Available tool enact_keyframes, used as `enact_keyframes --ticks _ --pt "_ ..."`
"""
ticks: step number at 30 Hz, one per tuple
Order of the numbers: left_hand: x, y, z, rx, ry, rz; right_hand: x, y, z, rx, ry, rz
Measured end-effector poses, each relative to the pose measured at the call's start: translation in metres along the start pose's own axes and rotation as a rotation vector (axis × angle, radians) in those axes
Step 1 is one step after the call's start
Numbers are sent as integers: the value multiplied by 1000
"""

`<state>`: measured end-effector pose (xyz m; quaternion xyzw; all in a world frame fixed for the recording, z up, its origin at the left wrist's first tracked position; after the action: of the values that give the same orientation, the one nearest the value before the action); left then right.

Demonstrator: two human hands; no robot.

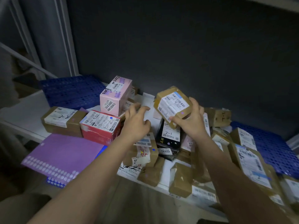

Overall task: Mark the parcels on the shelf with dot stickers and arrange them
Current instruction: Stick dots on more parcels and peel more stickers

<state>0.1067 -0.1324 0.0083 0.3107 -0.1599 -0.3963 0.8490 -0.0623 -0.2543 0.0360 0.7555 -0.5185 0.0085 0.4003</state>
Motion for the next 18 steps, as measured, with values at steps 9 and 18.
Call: enact_keyframes --ticks 9,18 --pt "-24 -9 12 102 8 -58 -35 52 16 -84 -135 49" --pt "-9 -10 8 139 56 -86 -21 10 17 -138 -97 -81"
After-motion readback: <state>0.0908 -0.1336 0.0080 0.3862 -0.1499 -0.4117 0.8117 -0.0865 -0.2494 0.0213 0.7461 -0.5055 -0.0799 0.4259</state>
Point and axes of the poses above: each hand's wrist, its own x-axis towards the middle knuckle, its own y-axis out of the back of the hand, z = x × y, the point moved 6 cm from there along x, towards the middle knuckle, and after that the axes turned 13 degrees about y, right-handed, at the moved point
